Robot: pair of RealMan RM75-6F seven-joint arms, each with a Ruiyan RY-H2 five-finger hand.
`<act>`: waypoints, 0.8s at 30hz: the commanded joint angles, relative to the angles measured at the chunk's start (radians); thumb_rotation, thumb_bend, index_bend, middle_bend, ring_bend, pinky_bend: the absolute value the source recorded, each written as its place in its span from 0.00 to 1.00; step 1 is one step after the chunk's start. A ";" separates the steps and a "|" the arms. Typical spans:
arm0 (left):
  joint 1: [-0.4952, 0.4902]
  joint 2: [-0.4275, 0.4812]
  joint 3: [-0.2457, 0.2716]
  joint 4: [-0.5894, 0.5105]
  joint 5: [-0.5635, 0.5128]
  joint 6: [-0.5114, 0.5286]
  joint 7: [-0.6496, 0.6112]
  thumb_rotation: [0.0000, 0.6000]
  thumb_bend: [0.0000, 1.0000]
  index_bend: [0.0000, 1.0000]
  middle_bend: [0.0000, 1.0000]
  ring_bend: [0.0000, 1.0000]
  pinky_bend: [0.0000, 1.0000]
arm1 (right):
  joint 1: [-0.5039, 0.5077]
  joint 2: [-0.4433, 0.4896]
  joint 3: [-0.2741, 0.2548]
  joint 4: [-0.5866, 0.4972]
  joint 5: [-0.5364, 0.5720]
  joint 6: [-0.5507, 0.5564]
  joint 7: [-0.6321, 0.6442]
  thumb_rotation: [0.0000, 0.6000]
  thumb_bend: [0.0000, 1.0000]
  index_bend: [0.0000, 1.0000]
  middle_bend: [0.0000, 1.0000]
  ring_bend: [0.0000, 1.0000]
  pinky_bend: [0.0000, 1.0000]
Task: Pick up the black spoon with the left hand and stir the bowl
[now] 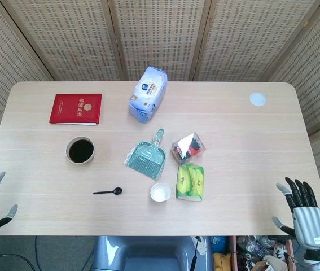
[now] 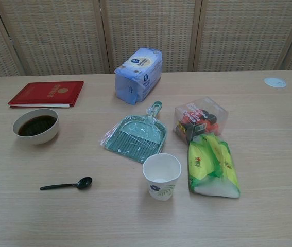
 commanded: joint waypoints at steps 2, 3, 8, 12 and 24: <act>-0.003 0.000 -0.001 -0.002 0.004 -0.001 0.004 1.00 0.31 0.00 0.01 0.00 0.00 | 0.000 -0.001 -0.001 -0.001 -0.001 0.000 -0.003 1.00 0.24 0.22 0.16 0.02 0.06; -0.005 0.001 -0.002 -0.004 0.008 0.000 0.006 1.00 0.31 0.00 0.01 0.00 0.00 | 0.000 -0.001 -0.001 -0.002 -0.002 0.001 -0.004 1.00 0.24 0.22 0.16 0.02 0.06; -0.008 0.001 -0.002 -0.009 0.014 -0.001 0.015 1.00 0.31 0.00 0.01 0.00 0.00 | -0.003 0.001 -0.003 -0.003 -0.002 0.004 -0.003 1.00 0.24 0.22 0.16 0.02 0.06; -0.009 0.004 -0.003 -0.011 0.014 -0.003 0.020 1.00 0.31 0.00 0.01 0.00 0.00 | -0.007 0.001 -0.003 0.001 0.002 0.008 0.004 1.00 0.24 0.22 0.16 0.02 0.06; -0.061 0.015 0.006 -0.056 0.088 -0.045 0.104 1.00 0.31 0.00 0.02 0.01 0.00 | -0.014 -0.002 -0.003 0.018 0.014 0.009 0.028 1.00 0.24 0.22 0.16 0.02 0.06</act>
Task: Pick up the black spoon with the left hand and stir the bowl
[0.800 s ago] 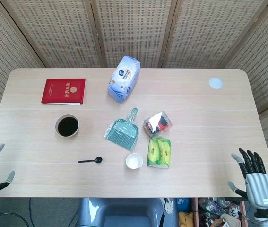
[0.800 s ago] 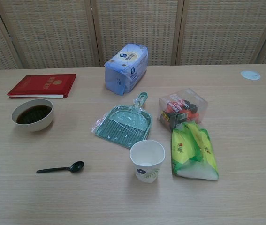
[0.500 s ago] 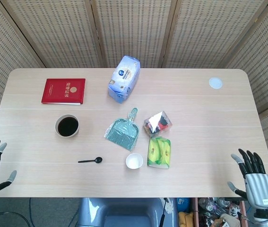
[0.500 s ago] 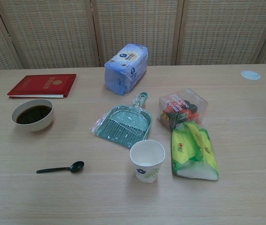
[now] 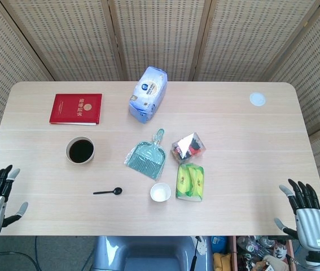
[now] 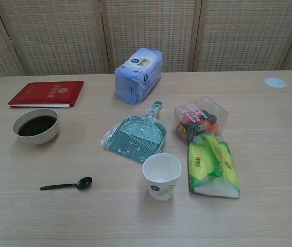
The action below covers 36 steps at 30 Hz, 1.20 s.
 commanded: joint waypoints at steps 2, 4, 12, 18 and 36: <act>-0.032 0.005 -0.001 -0.026 0.017 -0.038 0.050 1.00 0.31 0.00 0.05 0.03 0.00 | -0.003 0.000 0.000 0.003 0.003 0.002 0.004 1.00 0.24 0.22 0.16 0.02 0.06; -0.045 0.005 -0.002 -0.037 0.028 -0.052 0.071 1.00 0.31 0.02 0.10 0.07 0.01 | -0.005 0.000 -0.001 0.005 0.006 0.000 0.006 1.00 0.24 0.22 0.16 0.02 0.06; -0.110 -0.014 0.000 -0.074 0.074 -0.130 0.155 1.00 0.31 0.15 0.28 0.23 0.36 | -0.003 0.000 -0.001 0.006 0.009 -0.006 0.006 1.00 0.24 0.22 0.16 0.02 0.06; -0.161 -0.064 0.000 -0.073 0.091 -0.203 0.217 1.00 0.31 0.33 0.51 0.44 0.59 | -0.001 0.000 -0.001 0.005 0.014 -0.016 0.007 1.00 0.24 0.22 0.16 0.02 0.06; -0.287 -0.256 -0.059 0.025 -0.090 -0.427 0.362 1.00 0.32 0.37 0.72 0.67 0.70 | -0.004 0.000 -0.002 0.027 0.027 -0.024 0.035 1.00 0.24 0.22 0.16 0.02 0.06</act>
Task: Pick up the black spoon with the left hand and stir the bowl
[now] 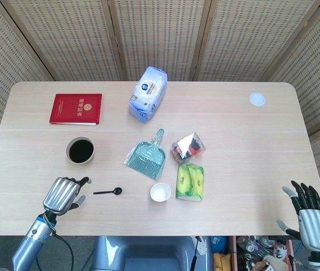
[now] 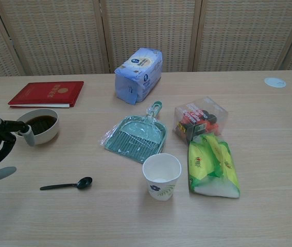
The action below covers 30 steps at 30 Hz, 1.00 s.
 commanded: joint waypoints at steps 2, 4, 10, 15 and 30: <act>-0.032 -0.045 -0.013 0.032 -0.067 -0.063 0.047 1.00 0.32 0.38 0.72 0.67 0.70 | 0.000 -0.001 0.000 0.004 0.003 -0.003 0.003 1.00 0.24 0.22 0.16 0.02 0.06; -0.043 -0.062 -0.016 0.046 -0.092 -0.081 0.069 1.00 0.32 0.38 0.72 0.67 0.70 | 0.000 -0.001 0.000 0.006 0.004 -0.004 0.004 1.00 0.24 0.22 0.16 0.02 0.06; -0.068 -0.109 -0.028 0.091 -0.169 -0.128 0.104 1.00 0.32 0.40 0.72 0.67 0.70 | -0.003 -0.002 0.000 0.008 0.009 -0.006 0.003 1.00 0.24 0.22 0.16 0.02 0.06; -0.086 -0.144 -0.032 0.122 -0.223 -0.156 0.128 1.00 0.32 0.42 0.72 0.67 0.70 | -0.005 -0.001 -0.001 0.009 0.013 -0.008 0.002 1.00 0.24 0.22 0.17 0.02 0.06; -0.128 -0.207 -0.029 0.176 -0.319 -0.194 0.170 1.00 0.38 0.44 0.72 0.67 0.70 | -0.014 0.001 -0.002 0.010 0.025 -0.007 0.002 1.00 0.24 0.22 0.17 0.02 0.06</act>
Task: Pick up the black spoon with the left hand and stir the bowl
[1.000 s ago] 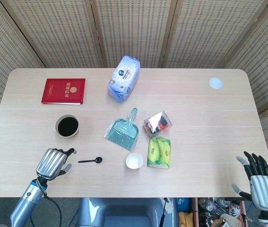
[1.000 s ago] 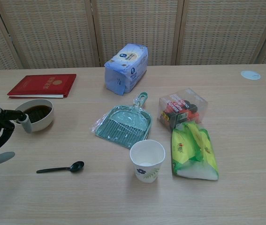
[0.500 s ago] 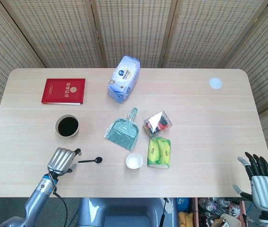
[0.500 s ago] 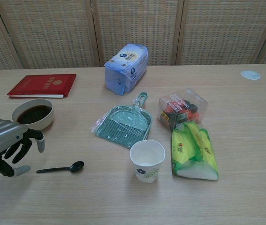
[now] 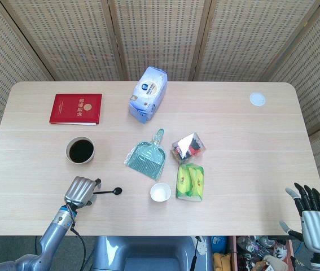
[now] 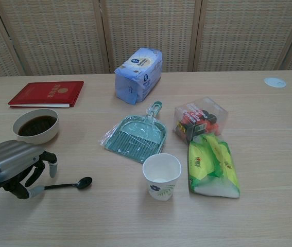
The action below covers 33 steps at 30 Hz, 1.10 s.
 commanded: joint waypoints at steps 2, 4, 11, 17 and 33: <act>-0.009 -0.011 0.003 0.010 -0.020 -0.006 0.007 1.00 0.38 0.44 0.72 0.67 0.70 | -0.003 0.002 0.000 -0.001 0.001 0.002 -0.001 1.00 0.24 0.22 0.17 0.02 0.06; -0.013 -0.015 0.004 0.013 -0.026 -0.008 0.010 1.00 0.38 0.45 0.72 0.67 0.70 | -0.005 0.003 0.000 -0.001 0.002 0.004 -0.002 1.00 0.24 0.22 0.17 0.02 0.06; -0.019 -0.026 0.013 0.020 -0.039 -0.001 0.008 1.00 0.38 0.46 0.72 0.67 0.70 | -0.011 0.007 -0.001 -0.006 0.004 0.012 -0.004 1.00 0.24 0.22 0.17 0.02 0.06; -0.020 -0.036 0.020 0.031 -0.047 0.012 0.001 1.00 0.38 0.46 0.72 0.67 0.70 | -0.015 0.010 -0.001 -0.007 0.003 0.016 -0.003 1.00 0.24 0.22 0.17 0.02 0.06; -0.030 -0.076 0.022 0.077 -0.075 0.030 -0.005 1.00 0.38 0.47 0.72 0.67 0.70 | -0.025 0.014 0.001 0.000 0.010 0.020 0.005 1.00 0.24 0.22 0.17 0.02 0.06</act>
